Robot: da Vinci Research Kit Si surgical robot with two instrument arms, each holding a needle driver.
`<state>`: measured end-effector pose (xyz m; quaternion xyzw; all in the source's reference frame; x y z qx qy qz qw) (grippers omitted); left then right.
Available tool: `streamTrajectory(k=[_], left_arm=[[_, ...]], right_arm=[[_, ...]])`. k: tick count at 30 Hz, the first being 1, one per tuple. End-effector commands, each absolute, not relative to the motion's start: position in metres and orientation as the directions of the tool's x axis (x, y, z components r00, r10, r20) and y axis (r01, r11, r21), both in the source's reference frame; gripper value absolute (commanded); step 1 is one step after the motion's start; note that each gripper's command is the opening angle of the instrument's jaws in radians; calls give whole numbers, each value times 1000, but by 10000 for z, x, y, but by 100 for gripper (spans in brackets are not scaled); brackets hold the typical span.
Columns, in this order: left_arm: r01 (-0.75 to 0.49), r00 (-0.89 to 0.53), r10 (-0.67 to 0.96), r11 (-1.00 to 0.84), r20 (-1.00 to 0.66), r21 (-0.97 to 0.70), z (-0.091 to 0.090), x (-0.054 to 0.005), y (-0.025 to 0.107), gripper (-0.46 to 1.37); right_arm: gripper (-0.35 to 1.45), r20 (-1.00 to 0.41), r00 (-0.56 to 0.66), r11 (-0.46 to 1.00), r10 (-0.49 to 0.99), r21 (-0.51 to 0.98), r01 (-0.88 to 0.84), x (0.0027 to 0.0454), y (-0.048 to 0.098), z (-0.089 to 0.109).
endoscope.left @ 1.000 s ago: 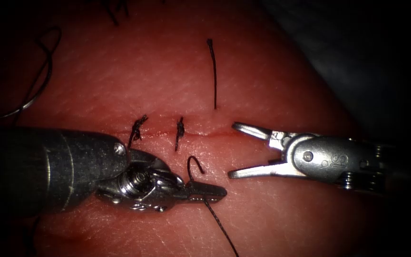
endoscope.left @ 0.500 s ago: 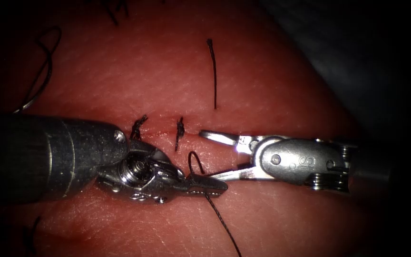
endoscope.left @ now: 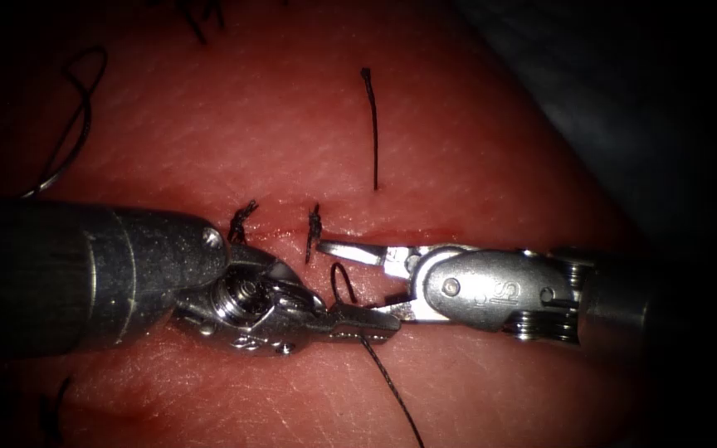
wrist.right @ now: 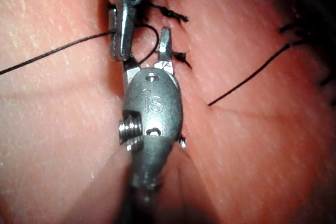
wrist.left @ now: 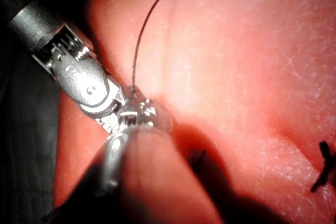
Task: Wound Closure
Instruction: Hand over the suture from the left to the right gripper, then grab a working length of suture with the left gripper
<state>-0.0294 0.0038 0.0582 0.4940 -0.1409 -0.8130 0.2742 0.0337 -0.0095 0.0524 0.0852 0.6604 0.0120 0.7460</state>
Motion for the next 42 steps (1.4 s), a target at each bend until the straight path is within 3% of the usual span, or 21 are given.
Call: streamTrajectory(k=[1, 6, 7, 9, 22, 23, 25, 26, 28, 30, 32, 35, 42], left_arm=[[309, -364, -581, -812, -728, 494, 582, -294, 38, -35], [307, -365, -577, -815, -730, 491, 583, -293, 37, -35], [307, -365, -578, -815, -730, 491, 583, -293, 36, -35], [307, -366, -578, -815, -729, 492, 583, -293, 35, -35], [298, -374, -559, -828, -740, 475, 581, -294, 34, -35], [288, -378, -553, -832, -743, 474, 581, -294, 33, -1], [272, -382, -547, -837, -745, 475, 580, -293, 32, 44], [270, -383, -547, -837, -745, 476, 579, -293, 32, 51], [243, -388, -544, -839, -744, 487, 578, -294, 31, 83], [207, -393, -541, -840, -744, 501, 578, -294, 30, 99], [168, -399, -536, -840, -744, 516, 578, -295, 30, 90], [116, -408, -527, -840, -745, 531, 578, -295, 26, 93], [119, -420, -557, -817, -717, 564, 581, -300, 3, 88]], right_arm=[[49, -983, 122, 984, 135, 147, 98, 339, -96, 524], [39, -983, 120, 984, 141, 152, 94, 343, -92, 520], [26, -983, 120, 984, 142, 154, 93, 343, -90, 519], [-35, -983, 116, 983, 144, 155, 97, 342, -89, 517], [-35, -977, 151, 987, 148, 157, 48, 337, -84, 513], [-35, -977, 155, 987, 149, 157, 42, 336, -83, 512], [-35, -976, 157, 986, 152, 160, 39, 334, -81, 511], [-35, -975, 160, 986, 153, 160, 35, 333, -81, 511], [-35, -973, 170, 987, 154, 160, 21, 331, -79, 511], [-35, -971, 180, 987, 157, 161, 7, 328, -75, 511], [-35, -969, 187, 987, 160, 163, -2, 325, -70, 512], [-35, -965, 200, 986, 168, 167, -22, 321, -61, 515], [-35, -963, 210, 986, 169, 166, -33, 314, -52, 521]])
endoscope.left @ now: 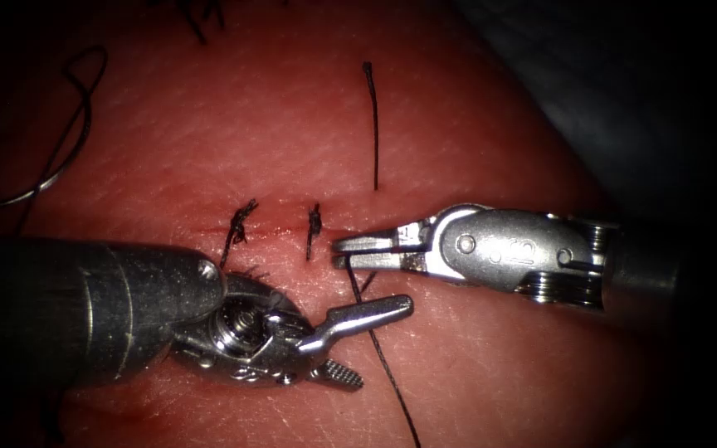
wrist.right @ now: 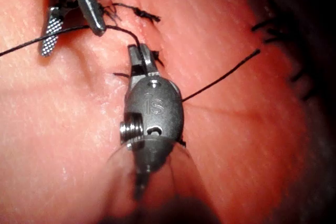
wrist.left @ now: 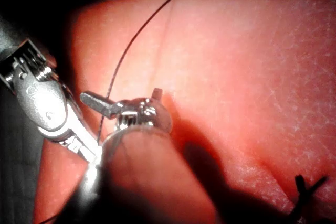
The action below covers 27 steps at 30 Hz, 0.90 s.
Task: Wound Closure
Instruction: Grab a working length of suture with the left gripper
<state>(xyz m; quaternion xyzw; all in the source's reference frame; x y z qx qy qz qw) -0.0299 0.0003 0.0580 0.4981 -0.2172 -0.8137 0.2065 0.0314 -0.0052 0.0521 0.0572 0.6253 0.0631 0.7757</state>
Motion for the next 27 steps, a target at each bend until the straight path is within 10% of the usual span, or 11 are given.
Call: streamTrajectory(k=[1, 27], left_arm=[[117, -423, -557, -815, -714, 567, 581, -301, 0, 87], [120, -455, -636, -737, -623, 666, 567, -347, -54, 52]], right_arm=[[-35, -963, 211, 986, 170, 166, -34, 314, -51, 522], [-35, -957, 226, 983, 181, 174, -53, 312, -51, 532]])
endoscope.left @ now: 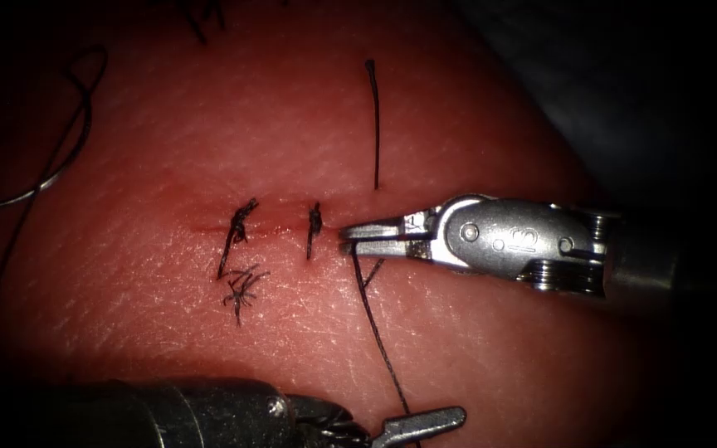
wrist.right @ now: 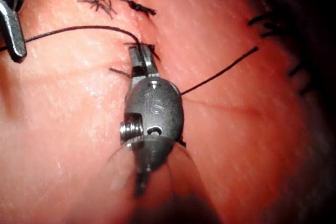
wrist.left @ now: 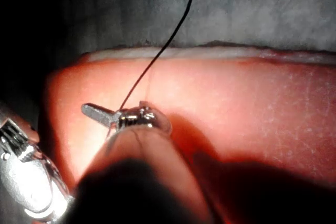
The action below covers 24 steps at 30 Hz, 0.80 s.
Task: Wound Closure
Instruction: Grab a working length of suture with the left gripper
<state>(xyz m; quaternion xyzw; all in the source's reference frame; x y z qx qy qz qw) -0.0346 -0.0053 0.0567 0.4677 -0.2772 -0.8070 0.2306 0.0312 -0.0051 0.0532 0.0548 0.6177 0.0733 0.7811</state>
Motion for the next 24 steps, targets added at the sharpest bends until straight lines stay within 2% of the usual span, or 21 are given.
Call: streamTrajectory(k=[1, 11, 13, 15, 17, 18, 24], left_arm=[[120, -456, -641, -731, -617, 672, 568, -348, -56, 47], [130, -468, -650, -721, -599, 681, 581, -364, -73, 45], [130, -471, -651, -719, -596, 682, 583, -367, -75, 34], [130, -472, -652, -717, -593, 685, 584, -369, -78, 13], [131, -472, -653, -716, -592, 686, 584, -369, -81, -14], [131, -471, -654, -715, -592, 687, 584, -367, -82, -35], [139, -437, -662, -719, -609, 681, 574, -347, -81, -35]], right_arm=[[-35, -957, 227, 983, 181, 173, -53, 312, -51, 533], [-35, -957, 227, 984, 180, 173, -53, 313, -52, 533], [-35, -956, 226, 982, 186, 178, -54, 313, -52, 533], [-35, -956, 227, 982, 186, 178, -55, 312, -52, 533], [-35, -956, 227, 982, 186, 178, -55, 312, -52, 533], [-35, -956, 227, 982, 186, 178, -54, 311, -51, 533], [-35, -956, 227, 983, 184, 177, -51, 310, -55, 533]])
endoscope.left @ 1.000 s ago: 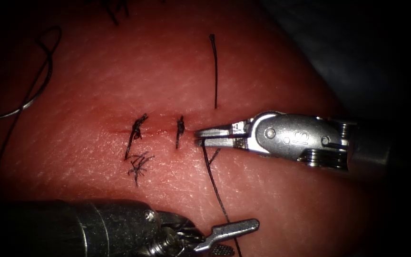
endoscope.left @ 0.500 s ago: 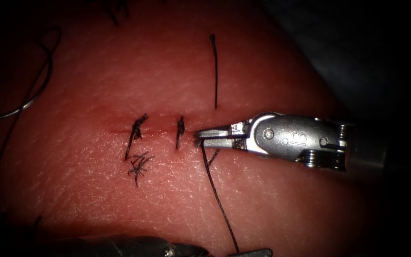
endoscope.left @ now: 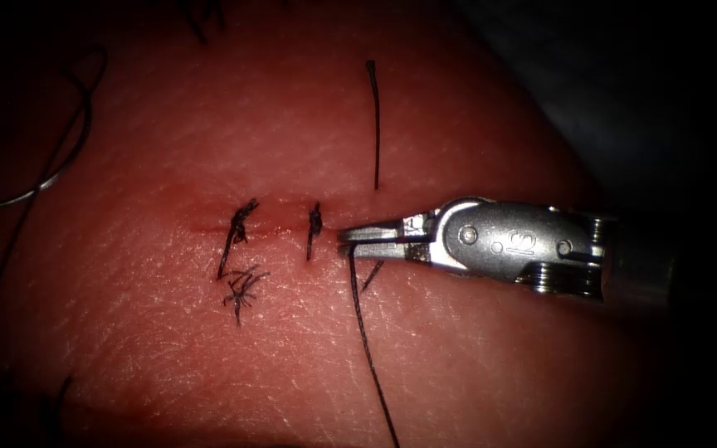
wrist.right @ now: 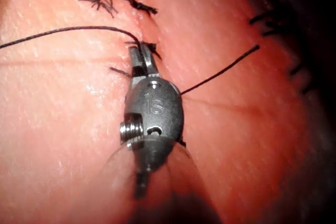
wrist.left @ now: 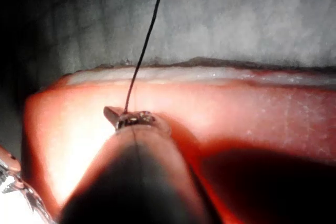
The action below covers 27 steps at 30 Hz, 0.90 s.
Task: Wound Closure
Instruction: Grab a working length of suture with the left gripper, then hand over the suture from the left to the right gripper
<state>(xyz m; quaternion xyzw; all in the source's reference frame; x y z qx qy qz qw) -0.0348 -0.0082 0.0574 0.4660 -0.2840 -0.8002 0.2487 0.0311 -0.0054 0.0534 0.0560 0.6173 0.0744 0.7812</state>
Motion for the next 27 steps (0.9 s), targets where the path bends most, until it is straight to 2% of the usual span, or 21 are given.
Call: streamTrajectory(k=[1, 16, 27], left_arm=[[142, -433, -662, -720, -611, 679, 572, -343, -80, -35], [90, -397, -646, -734, -652, 673, 540, -281, -47, -35], [82, -389, -649, -731, -653, 678, 518, -270, -8, -35]], right_arm=[[-35, -957, 227, 983, 184, 177, -51, 310, -55, 533], [-35, -951, 234, 980, 201, 194, -51, 290, -71, 527], [-35, -949, 239, 978, 207, 201, -49, 273, -81, 523]])
